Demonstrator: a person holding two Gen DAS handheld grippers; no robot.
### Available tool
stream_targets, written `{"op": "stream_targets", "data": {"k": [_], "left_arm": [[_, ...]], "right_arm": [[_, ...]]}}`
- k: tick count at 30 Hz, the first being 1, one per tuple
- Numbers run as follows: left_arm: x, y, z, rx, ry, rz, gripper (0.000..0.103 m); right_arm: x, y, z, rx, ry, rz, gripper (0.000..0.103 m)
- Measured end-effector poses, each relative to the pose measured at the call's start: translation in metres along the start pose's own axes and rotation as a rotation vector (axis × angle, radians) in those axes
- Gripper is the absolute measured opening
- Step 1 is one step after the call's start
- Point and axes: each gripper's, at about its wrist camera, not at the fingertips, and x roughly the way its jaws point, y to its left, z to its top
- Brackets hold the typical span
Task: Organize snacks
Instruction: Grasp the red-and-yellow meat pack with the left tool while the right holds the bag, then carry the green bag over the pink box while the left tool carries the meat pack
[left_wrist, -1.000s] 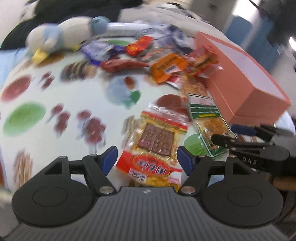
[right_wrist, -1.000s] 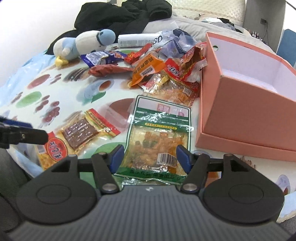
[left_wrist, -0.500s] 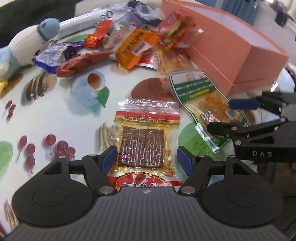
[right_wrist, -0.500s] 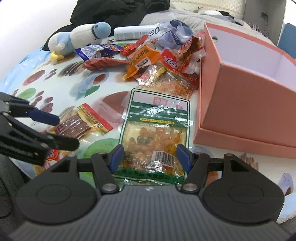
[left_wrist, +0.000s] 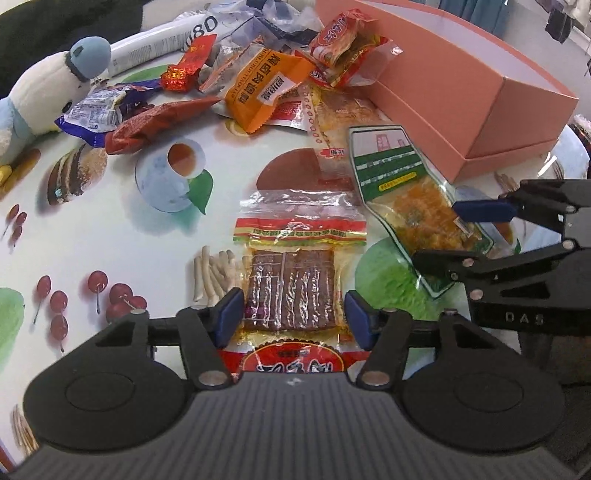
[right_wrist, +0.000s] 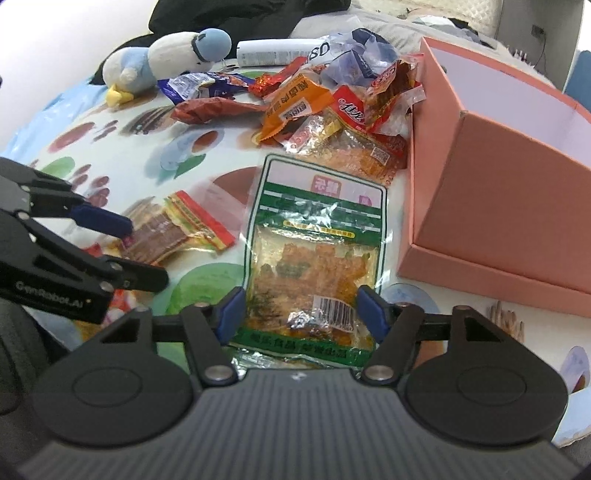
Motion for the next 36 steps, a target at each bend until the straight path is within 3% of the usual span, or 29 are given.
{"op": "stream_targets", "data": {"k": [2, 8, 25, 28, 36], "left_arm": [[-0.002, -0.002, -0.002, -0.013, -0.009, 0.005, 0.059], [-0.01, 0.0, -0.008, -0.11, -0.043, 0.002, 0.057], [-0.07, -0.007, -0.015, -0.373, -0.163, 0.02, 0.056], [-0.093, -0.013, -0.007, -0.376, -0.204, 0.037, 0.056], [-0.137, -0.028, 0.005, -0.39, -0.297, 0.0, 0.056]], "right_arm": [[-0.002, 0.004, 0.0, -0.019, 0.0, 0.014, 0.05], [-0.011, 0.01, 0.002, -0.031, -0.024, 0.029, 0.036], [-0.063, -0.001, 0.004, 0.028, -0.122, -0.027, 0.035], [-0.08, -0.003, 0.009, 0.053, -0.133, -0.03, 0.035], [-0.124, -0.003, 0.019, 0.06, -0.219, -0.066, 0.035]]}}
